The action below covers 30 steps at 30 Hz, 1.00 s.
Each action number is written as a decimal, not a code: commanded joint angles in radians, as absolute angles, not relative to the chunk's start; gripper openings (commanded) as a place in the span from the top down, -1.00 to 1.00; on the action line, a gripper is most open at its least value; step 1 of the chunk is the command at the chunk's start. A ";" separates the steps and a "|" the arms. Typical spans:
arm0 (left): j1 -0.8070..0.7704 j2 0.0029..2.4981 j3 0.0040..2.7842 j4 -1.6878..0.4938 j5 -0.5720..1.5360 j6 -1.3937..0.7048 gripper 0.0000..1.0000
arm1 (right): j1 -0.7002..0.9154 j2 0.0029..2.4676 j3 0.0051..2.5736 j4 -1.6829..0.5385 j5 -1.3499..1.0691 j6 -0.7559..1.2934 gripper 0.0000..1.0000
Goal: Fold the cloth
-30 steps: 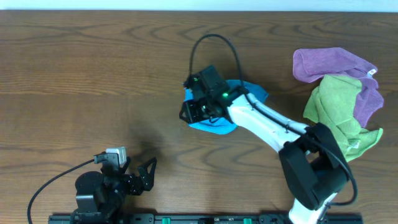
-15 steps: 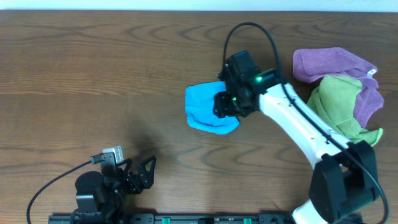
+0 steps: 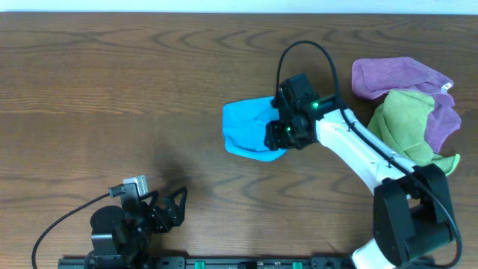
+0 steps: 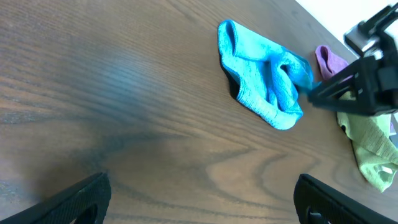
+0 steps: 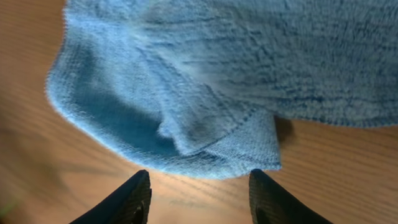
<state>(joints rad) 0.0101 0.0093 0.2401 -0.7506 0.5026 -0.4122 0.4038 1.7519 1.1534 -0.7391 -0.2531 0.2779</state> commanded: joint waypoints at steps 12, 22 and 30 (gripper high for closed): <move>0.006 0.004 0.231 -0.747 0.517 -0.427 -0.91 | 0.383 1.787 1.106 -0.593 -0.235 0.363 0.02; 0.006 0.004 0.231 -0.747 0.517 -0.427 -0.90 | 0.383 1.835 1.106 -0.533 -0.236 0.363 0.17; 0.006 0.004 0.231 -0.747 0.517 -0.427 -0.90 | 0.384 1.835 1.106 -0.511 -0.236 0.366 0.45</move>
